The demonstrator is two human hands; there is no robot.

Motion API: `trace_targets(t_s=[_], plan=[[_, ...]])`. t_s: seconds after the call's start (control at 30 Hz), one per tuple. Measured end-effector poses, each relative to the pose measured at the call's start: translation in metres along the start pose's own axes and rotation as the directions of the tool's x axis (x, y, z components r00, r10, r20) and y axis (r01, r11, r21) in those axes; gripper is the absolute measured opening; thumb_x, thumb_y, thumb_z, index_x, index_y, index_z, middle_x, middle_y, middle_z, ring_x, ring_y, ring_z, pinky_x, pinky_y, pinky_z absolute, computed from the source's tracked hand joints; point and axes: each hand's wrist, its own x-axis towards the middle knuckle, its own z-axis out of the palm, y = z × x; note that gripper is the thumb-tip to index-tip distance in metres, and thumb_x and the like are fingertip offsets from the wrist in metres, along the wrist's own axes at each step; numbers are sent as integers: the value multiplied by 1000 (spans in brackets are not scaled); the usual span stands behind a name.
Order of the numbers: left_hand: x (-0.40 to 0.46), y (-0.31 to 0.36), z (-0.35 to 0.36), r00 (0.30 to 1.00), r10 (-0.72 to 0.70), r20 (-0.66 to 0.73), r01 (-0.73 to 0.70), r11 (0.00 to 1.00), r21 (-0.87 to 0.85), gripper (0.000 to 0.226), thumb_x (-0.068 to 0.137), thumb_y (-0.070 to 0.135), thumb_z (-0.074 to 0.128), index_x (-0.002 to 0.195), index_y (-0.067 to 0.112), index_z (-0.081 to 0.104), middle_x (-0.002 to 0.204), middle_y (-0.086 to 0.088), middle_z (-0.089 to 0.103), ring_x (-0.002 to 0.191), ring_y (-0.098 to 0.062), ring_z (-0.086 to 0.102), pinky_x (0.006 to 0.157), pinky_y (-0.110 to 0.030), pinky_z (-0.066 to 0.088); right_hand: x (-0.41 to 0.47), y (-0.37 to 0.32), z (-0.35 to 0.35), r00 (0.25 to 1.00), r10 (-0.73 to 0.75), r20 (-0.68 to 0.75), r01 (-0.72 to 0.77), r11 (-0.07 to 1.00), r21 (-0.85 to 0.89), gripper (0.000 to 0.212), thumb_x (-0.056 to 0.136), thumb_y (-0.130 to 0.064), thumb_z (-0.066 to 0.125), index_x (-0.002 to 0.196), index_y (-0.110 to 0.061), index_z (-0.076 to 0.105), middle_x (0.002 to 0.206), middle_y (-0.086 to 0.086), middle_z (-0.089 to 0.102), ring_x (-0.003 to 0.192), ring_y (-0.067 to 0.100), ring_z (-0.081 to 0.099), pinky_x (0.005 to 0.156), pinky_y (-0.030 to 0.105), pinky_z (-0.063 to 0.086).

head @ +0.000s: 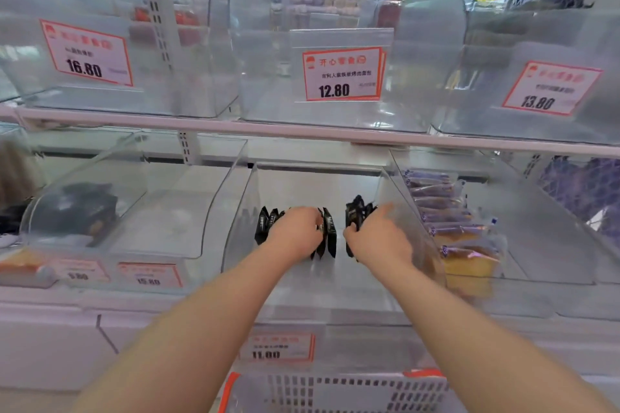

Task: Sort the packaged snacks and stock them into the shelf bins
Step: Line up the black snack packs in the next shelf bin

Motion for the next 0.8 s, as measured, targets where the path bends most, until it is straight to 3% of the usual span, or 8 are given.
trace_targets(t_s=[0.07, 0.23, 0.37, 0.43, 0.5, 0.57, 0.67, 0.8], plan=[[13, -5, 6, 999, 34, 12, -35, 993, 114, 32, 87, 8, 46, 118, 11, 56, 120, -9, 54, 108, -28, 53, 85, -35, 46, 12, -8, 10, 1000, 13, -4, -14, 990, -137, 80, 92, -27, 50, 146, 3, -1, 143, 21, 36, 124, 34, 45, 88, 38, 45], [32, -10, 12, 970, 210, 122, -242, 883, 403, 28, 89, 13, 49, 117, 10, 51, 120, -7, 49, 109, -28, 53, 74, -37, 42, 32, -19, 30, 998, -57, 36, 68, 887, -456, 59, 95, -12, 39, 145, 4, 13, 145, 29, 25, 129, 38, 35, 90, 39, 46], [37, -9, 18, 952, 248, 176, -301, 855, 422, 35, 90, 29, 53, 120, 11, 49, 120, -7, 49, 110, -27, 52, 73, -36, 41, 45, -9, 36, 982, -54, 183, 114, 935, -335, 54, 95, -29, 49, 137, 1, 35, 139, 21, 36, 126, 33, 39, 97, 37, 41], [41, -7, 20, 953, 238, 185, -295, 867, 401, 44, 87, 41, 55, 119, 12, 49, 117, -7, 50, 109, -27, 53, 72, -35, 40, 50, -3, 31, 942, -112, 317, 193, 952, -237, 57, 88, -39, 58, 127, 0, 47, 129, 19, 49, 119, 30, 47, 91, 33, 43], [45, -5, 22, 956, 231, 182, -287, 874, 393, 53, 81, 52, 59, 116, 13, 51, 115, -6, 52, 107, -26, 54, 71, -34, 38, 51, -2, 24, 910, -91, 405, 162, 976, -146, 55, 78, -31, 70, 120, 0, 53, 120, 19, 57, 105, 26, 56, 79, 29, 47], [49, -1, 24, 963, 221, 155, -265, 882, 389, 59, 78, 57, 61, 115, 13, 51, 114, -6, 52, 106, -27, 54, 71, -34, 38, 48, 0, 20, 897, -24, 441, 118, 975, -188, 58, 78, -16, 69, 128, 2, 46, 125, 21, 55, 102, 27, 58, 79, 31, 47], [51, 8, 29, 973, 215, 83, -230, 889, 395, 58, 81, 53, 60, 120, 12, 49, 118, -8, 51, 110, -29, 52, 74, -35, 38, 42, 4, 19, 952, -8, 307, 128, 919, -372, 58, 89, -6, 50, 140, 5, 25, 134, 19, 48, 120, 31, 51, 91, 35, 43], [53, 5, 32, 990, 140, 28, -139, 906, 399, 50, 88, 41, 57, 126, 10, 44, 124, -9, 49, 115, -29, 48, 83, -39, 42, 39, 6, 24, 968, -130, 215, 228, 813, -536, 39, 87, 0, 46, 125, -7, 49, 127, 11, 54, 116, 28, 55, 83, 33, 45]])
